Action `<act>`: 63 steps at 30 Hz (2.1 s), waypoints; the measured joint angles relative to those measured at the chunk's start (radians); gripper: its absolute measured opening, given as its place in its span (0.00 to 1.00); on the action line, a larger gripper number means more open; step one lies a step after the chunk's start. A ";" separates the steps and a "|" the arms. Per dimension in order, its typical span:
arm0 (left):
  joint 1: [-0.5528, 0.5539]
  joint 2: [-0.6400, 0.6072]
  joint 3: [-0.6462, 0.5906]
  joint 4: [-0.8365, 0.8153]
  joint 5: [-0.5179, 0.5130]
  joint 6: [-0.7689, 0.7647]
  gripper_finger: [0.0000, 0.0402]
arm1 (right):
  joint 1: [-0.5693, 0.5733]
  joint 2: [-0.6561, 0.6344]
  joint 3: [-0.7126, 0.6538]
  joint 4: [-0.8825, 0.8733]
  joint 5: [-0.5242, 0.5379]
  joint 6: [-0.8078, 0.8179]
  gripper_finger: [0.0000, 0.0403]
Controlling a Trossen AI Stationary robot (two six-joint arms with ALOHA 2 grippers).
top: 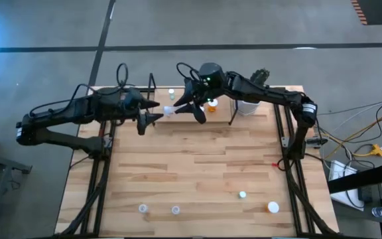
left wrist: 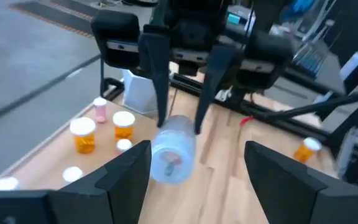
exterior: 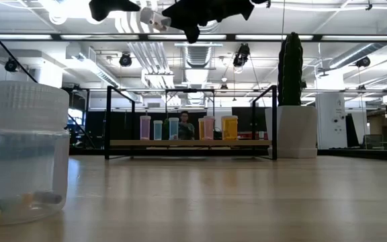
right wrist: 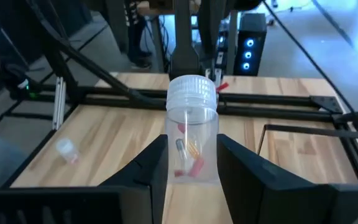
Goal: Pick and place medicine bottles onto shelf by color
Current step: Adjust the transparent pill bottle on the shelf
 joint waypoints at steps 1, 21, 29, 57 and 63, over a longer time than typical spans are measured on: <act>0.000 0.010 0.000 0.006 0.001 0.015 0.60 | 0.000 -0.006 -0.008 0.006 0.001 0.011 0.28; 0.012 0.176 -0.247 -0.144 0.178 0.121 0.60 | 0.093 0.018 -0.333 0.003 0.086 0.096 0.25; 0.010 0.177 -0.431 -0.031 0.303 0.157 0.60 | 0.096 -0.012 -0.450 0.013 0.176 0.198 0.25; -0.023 0.740 -0.542 0.834 0.425 0.430 0.67 | 0.308 -0.007 -0.628 0.104 0.366 0.544 0.49; -0.025 0.785 -0.526 0.863 0.427 0.436 0.67 | 0.310 -0.008 -0.594 0.100 0.366 0.544 0.46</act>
